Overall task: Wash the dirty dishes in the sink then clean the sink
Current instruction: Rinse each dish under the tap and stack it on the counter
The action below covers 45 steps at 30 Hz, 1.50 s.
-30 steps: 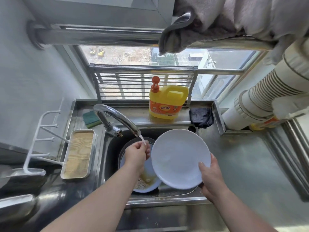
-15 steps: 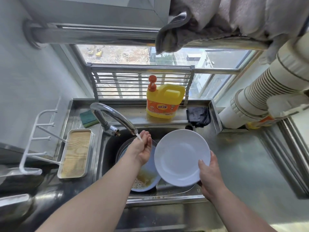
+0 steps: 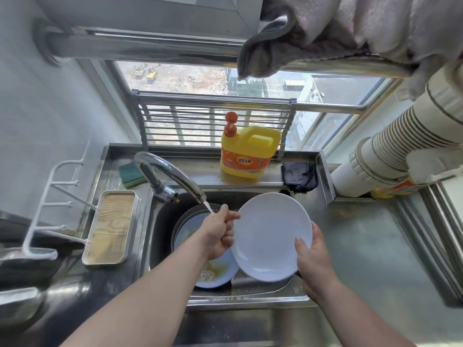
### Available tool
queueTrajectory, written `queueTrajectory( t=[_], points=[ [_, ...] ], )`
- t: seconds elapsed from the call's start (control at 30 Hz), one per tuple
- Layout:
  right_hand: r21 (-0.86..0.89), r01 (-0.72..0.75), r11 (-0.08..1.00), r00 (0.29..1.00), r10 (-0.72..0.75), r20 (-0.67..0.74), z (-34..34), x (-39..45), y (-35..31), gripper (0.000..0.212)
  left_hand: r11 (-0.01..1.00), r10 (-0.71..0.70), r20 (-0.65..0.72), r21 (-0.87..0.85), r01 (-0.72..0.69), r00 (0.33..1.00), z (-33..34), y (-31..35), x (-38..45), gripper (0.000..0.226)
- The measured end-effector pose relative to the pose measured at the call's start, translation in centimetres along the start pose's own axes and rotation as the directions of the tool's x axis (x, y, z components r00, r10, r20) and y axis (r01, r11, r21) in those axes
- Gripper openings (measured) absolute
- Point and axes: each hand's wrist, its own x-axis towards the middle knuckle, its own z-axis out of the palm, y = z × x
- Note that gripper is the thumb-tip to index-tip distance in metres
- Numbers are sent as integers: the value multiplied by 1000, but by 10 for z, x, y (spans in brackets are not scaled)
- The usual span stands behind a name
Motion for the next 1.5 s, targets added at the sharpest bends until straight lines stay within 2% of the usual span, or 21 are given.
queueTrajectory(
  t=[0.07,0.1,0.23,0.3,0.37,0.43,0.47,0.6,0.67,0.73,0.83,0.87,0.97,1.03,1.1,1.17,1.23,1.3,1.37,1.43,1.5],
  points=[
    [-12,-5,1000,1000,5,10,1,3,1,49,994,30,-25,-108,-33,999,-3,-3,-3,28],
    [-17,-1,1000,1000,1,12,2,4,2,49,984,51,-45,-170,-58,998,-4,-4,-5,24],
    [-27,16,1000,1000,-15,25,8,7,0,51,956,54,-189,-274,-106,980,-3,-4,-9,28],
    [-34,23,999,999,-22,41,9,9,0,51,966,69,-221,-229,-120,973,-3,-2,-8,39],
    [-45,26,999,998,-24,53,11,10,-2,51,981,107,-185,-140,-134,977,-2,3,-9,55],
    [-53,28,998,998,-25,60,11,11,-4,50,990,107,-139,-74,-118,984,1,8,-10,63],
    [-52,31,998,998,-28,64,12,11,-5,48,994,98,-135,-33,-104,986,2,10,-10,61],
    [-17,24,1000,996,-22,92,15,12,-11,31,989,131,-142,81,-121,981,2,13,-10,24],
    [8,9,1000,994,-10,110,18,12,-12,31,990,143,-127,33,-140,982,0,15,-12,32],
    [35,7,999,993,-11,114,21,12,-12,31,987,159,-115,-11,-161,981,-4,14,-13,25],
    [79,-17,997,996,10,94,27,12,-10,28,984,172,-148,68,-163,974,-11,9,-19,12],
    [90,-33,995,996,26,82,28,13,-8,28,980,179,-155,112,-163,972,-13,8,-22,11],
    [90,-97,991,994,93,54,34,16,-3,28,960,222,-207,218,-176,953,-23,8,-28,38],
    [94,-180,979,983,177,42,39,19,0,33,952,252,-262,240,-190,932,-29,10,-32,43],
    [100,-284,954,959,281,41,43,23,4,36,913,346,-304,327,-244,888,-40,11,-38,34],
    [120,-405,907,913,394,103,49,24,8,35,838,435,-296,479,-262,850,-55,11,-45,21],
    [156,-513,844,855,485,187,57,23,13,32,815,425,-285,533,-226,859,-67,12,-51,25],
    [195,-581,790,804,519,290,67,19,17,26,882,298,-281,446,-152,912,-74,13,-57,29],
    [220,-605,765,769,491,408,79,16,23,16,960,146,-245,269,-77,959,-78,14,-66,41],
    [248,-595,765,767,448,460,92,12,30,20,979,144,-241,176,-102,960,-86,16,-72,45],
    [320,-587,744,785,427,449,103,12,34,23,973,200,-280,171,-157,939,-91,17,-75,38]
  ],
)
